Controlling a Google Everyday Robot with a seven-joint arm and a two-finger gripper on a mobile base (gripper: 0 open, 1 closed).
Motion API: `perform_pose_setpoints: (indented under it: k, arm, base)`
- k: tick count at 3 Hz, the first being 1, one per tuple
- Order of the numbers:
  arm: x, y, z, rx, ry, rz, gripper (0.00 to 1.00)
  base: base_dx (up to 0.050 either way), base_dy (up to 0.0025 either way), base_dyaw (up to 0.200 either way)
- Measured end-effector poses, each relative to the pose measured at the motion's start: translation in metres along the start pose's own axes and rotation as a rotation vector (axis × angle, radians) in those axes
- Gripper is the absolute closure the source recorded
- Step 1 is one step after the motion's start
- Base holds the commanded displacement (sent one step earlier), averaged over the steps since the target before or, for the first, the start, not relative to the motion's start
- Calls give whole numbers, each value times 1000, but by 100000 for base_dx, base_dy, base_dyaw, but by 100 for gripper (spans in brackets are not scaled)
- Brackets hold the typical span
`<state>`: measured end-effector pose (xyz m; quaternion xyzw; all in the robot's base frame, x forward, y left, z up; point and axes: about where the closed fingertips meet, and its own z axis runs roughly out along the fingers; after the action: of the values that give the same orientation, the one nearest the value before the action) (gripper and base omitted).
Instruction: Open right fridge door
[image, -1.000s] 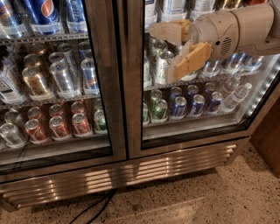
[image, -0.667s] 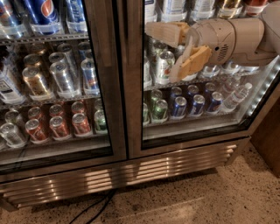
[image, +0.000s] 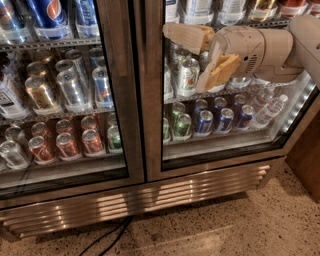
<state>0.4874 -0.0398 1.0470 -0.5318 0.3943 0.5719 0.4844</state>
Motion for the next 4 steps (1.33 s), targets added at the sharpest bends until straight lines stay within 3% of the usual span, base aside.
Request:
perform_pose_setpoints:
  k: [2,3,4]
  arm:
    - [5,-3,2,82,185,15,0]
    - [5,-3,2,82,185,15,0]
    - [1,-29,5,99,180,53,0]
  base:
    - [0,0,0]
    - [0,0,0]
    - [0,0,0]
